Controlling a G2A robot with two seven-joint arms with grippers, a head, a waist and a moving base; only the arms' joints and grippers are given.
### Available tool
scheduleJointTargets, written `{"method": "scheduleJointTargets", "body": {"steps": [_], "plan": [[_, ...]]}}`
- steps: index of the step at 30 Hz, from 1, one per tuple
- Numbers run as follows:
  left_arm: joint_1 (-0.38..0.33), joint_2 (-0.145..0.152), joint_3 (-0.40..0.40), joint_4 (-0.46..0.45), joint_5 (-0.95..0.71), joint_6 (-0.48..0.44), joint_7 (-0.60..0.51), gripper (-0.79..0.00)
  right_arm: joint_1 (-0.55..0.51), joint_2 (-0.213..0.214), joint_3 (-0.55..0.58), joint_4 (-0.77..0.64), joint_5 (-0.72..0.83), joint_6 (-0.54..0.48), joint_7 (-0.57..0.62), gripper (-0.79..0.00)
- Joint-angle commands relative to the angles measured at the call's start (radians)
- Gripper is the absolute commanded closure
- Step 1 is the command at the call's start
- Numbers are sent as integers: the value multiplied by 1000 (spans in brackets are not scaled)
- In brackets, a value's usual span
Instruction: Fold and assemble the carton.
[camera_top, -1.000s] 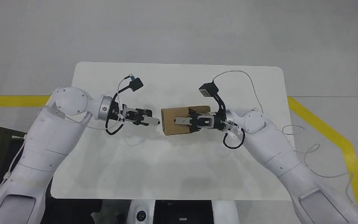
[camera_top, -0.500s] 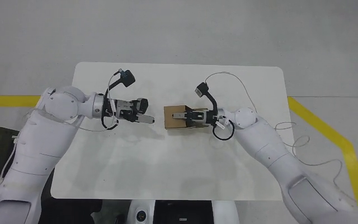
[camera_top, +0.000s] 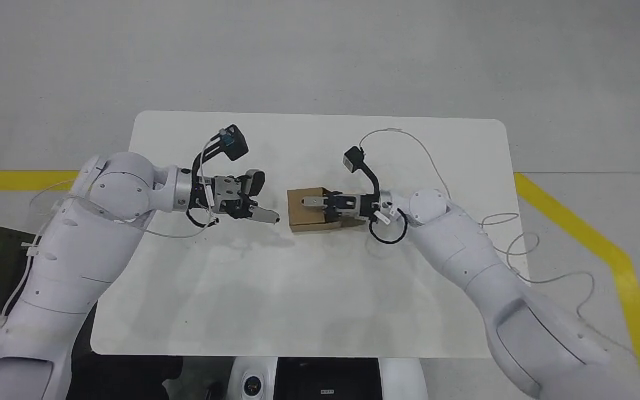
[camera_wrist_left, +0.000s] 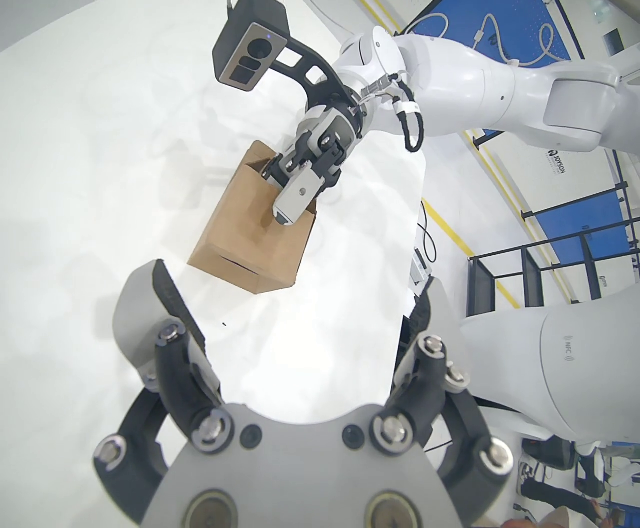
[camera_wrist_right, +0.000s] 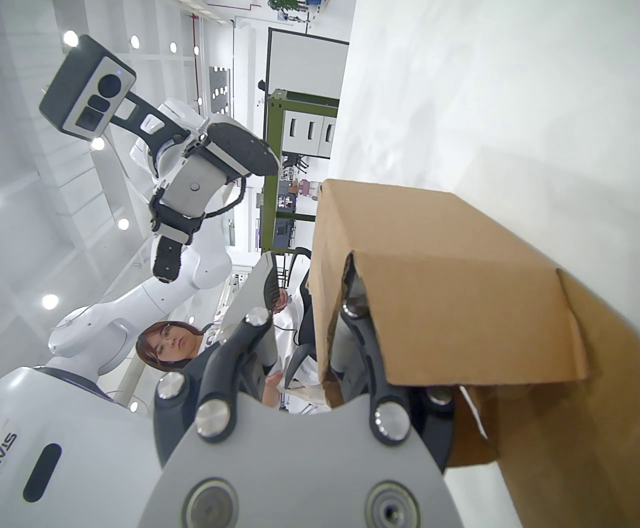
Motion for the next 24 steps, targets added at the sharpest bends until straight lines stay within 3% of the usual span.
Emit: {"method": "scheduleJointTargets", "body": {"steps": [1,9,18,24], "plan": [[0,0,-1,1,1,-1,1,-785,1,1,10,12,3,-8,22,-265],[0,0,-1,1,1,-1,1,-785,6,31,56,-4,-81,3,59,-299],[2,0,-1,-1,5,1,7,-785,-52,99,156,-166,-157,50,83,-311],[29,0,-32,-27,181,-46,197,-785,-124,152,252,-323,-230,99,66,-302]]}}
